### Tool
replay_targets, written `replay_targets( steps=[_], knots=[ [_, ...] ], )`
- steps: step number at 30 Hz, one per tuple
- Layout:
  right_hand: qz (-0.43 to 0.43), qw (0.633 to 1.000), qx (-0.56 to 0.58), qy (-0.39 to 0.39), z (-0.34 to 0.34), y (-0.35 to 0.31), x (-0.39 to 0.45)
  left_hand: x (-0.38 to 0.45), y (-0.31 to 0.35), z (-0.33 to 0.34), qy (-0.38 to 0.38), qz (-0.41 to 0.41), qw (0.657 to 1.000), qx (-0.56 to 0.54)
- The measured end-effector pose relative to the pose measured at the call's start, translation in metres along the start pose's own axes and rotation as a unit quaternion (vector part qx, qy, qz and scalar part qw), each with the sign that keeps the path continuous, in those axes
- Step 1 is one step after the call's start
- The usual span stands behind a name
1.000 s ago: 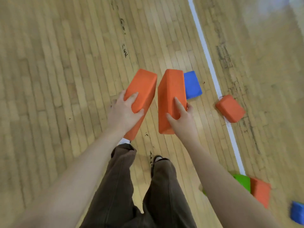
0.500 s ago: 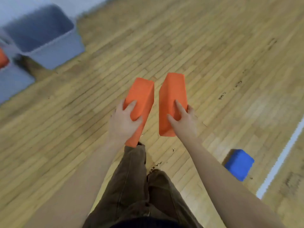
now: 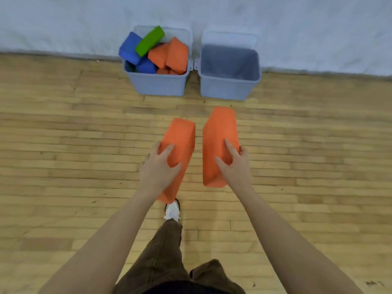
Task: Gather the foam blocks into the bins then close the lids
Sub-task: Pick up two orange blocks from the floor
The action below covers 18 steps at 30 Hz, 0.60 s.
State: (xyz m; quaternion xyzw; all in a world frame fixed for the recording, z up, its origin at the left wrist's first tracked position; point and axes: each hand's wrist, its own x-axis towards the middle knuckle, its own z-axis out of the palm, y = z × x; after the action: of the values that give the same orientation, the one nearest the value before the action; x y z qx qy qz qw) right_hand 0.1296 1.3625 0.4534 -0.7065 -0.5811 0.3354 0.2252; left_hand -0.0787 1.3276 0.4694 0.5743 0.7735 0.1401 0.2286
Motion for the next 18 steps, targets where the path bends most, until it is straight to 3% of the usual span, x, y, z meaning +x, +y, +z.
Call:
replay_targets(
  steps=[8, 18],
  knots=[
    [0.021, 1.000, -0.008, 0.009, 0.023, -0.068, 0.105, 0.134, 0.013, -0.057, 0.010, -0.003, 1.000, -0.011],
    [0.064, 0.993, 0.045, 0.084, -0.027, -0.075, 0.306, 0.343, 0.135, -0.047, -0.008, 0.099, 0.995, -0.006]
  ],
)
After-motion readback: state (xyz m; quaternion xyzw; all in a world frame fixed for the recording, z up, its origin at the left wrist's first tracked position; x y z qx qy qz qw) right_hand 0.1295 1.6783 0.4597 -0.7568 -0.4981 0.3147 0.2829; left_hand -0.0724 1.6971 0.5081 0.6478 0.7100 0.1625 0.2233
